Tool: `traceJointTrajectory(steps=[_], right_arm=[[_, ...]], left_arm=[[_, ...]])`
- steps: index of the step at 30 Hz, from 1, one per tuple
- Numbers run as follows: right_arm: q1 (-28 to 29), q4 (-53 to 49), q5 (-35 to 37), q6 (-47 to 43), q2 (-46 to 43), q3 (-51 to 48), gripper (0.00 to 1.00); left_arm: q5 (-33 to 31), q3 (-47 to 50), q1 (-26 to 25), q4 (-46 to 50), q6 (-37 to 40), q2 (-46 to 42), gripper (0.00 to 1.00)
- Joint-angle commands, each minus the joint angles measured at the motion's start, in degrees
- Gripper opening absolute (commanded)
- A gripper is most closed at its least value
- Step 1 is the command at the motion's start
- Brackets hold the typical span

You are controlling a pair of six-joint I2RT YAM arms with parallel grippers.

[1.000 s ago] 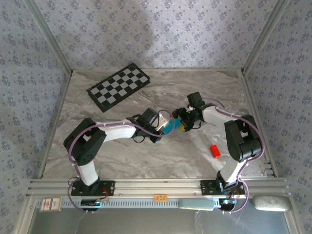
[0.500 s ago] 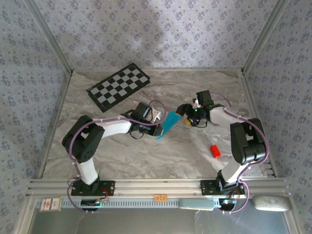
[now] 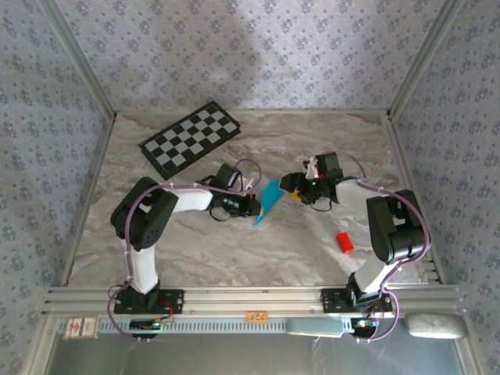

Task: Fold a paper plane with a square sheet of paper (pick it up from the middle)
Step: Fold the wing for the fifth time at the center of the table.

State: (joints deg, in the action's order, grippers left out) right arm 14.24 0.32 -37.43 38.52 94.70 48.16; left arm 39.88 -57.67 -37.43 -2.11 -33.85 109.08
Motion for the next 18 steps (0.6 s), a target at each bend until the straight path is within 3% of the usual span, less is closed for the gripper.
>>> traceJointTrajectory(steps=[1,18], right_arm=[[0.95,3.65,-2.64,-1.96,1.19,-0.95,0.61],[6.65,7.97,-4.29,-2.04,5.62,0.16,0.5]], left_arm=[[3.27,-1.84,0.47,-1.6,-3.34,1.72,0.0],[4.24,-4.23,0.47,1.6,-4.63,5.33,0.0]])
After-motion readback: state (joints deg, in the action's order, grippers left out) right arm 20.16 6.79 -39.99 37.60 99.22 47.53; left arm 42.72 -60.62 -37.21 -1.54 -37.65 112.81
